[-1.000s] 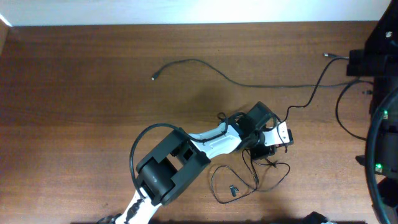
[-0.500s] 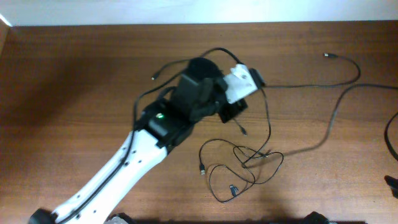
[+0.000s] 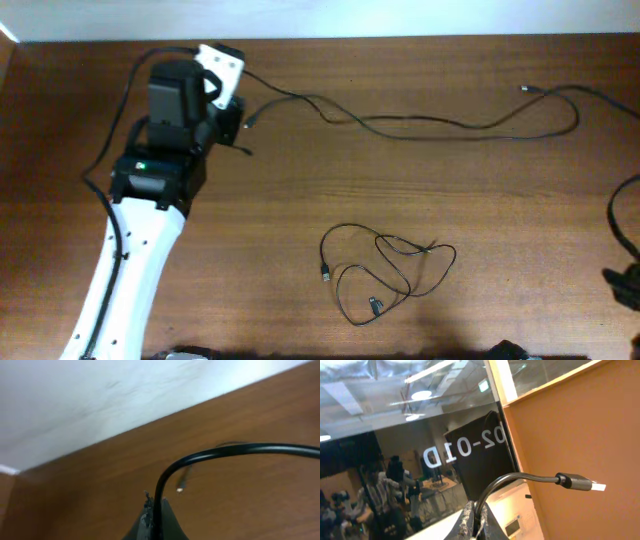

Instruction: Untangle cables

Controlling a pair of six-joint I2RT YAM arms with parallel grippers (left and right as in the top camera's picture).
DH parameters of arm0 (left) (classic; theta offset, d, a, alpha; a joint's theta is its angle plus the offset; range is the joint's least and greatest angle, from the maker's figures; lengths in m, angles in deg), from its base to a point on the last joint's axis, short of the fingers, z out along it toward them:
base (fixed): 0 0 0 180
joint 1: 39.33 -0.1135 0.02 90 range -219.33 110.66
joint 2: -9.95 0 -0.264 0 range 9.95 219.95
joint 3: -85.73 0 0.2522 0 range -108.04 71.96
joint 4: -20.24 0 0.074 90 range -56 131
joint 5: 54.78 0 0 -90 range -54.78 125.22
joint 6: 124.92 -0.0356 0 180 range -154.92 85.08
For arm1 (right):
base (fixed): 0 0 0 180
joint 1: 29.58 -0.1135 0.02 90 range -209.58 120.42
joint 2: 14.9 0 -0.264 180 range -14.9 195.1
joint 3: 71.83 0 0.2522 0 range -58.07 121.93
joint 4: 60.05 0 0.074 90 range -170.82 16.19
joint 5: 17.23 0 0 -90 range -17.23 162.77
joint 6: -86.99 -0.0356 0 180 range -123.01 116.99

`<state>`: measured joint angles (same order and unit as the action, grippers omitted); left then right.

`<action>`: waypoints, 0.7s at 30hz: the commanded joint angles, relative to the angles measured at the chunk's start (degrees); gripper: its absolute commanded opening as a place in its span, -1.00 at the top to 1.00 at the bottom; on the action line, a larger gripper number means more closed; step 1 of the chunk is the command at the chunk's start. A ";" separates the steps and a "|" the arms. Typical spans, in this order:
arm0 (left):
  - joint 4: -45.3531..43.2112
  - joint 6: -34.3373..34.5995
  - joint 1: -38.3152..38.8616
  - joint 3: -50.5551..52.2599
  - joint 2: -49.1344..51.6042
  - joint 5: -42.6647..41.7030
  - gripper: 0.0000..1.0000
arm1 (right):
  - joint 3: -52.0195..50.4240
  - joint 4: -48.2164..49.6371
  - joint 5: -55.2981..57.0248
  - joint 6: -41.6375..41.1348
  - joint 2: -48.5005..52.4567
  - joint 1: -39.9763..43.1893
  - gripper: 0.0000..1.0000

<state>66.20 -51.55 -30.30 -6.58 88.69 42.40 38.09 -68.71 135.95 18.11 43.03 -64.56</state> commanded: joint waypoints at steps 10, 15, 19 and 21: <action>-1.25 5.46 -13.22 -0.15 3.34 0.59 1.00 | 0.28 -6.38 0.26 -1.40 15.96 1.44 0.92; -1.31 5.46 -13.46 -0.15 5.27 0.57 1.00 | 0.28 -13.44 -10.29 -2.08 21.44 3.04 0.92; -1.46 5.46 -13.49 -0.15 5.27 0.57 1.00 | 0.28 -17.90 -16.44 -2.12 26.36 6.84 0.92; -1.53 5.46 -13.49 -0.15 5.27 0.57 1.00 | 0.28 -21.31 -22.58 -3.50 29.03 9.73 0.92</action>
<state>64.83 -47.24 -43.54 -6.58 93.76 42.77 38.13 -87.66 121.44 16.49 69.50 -57.69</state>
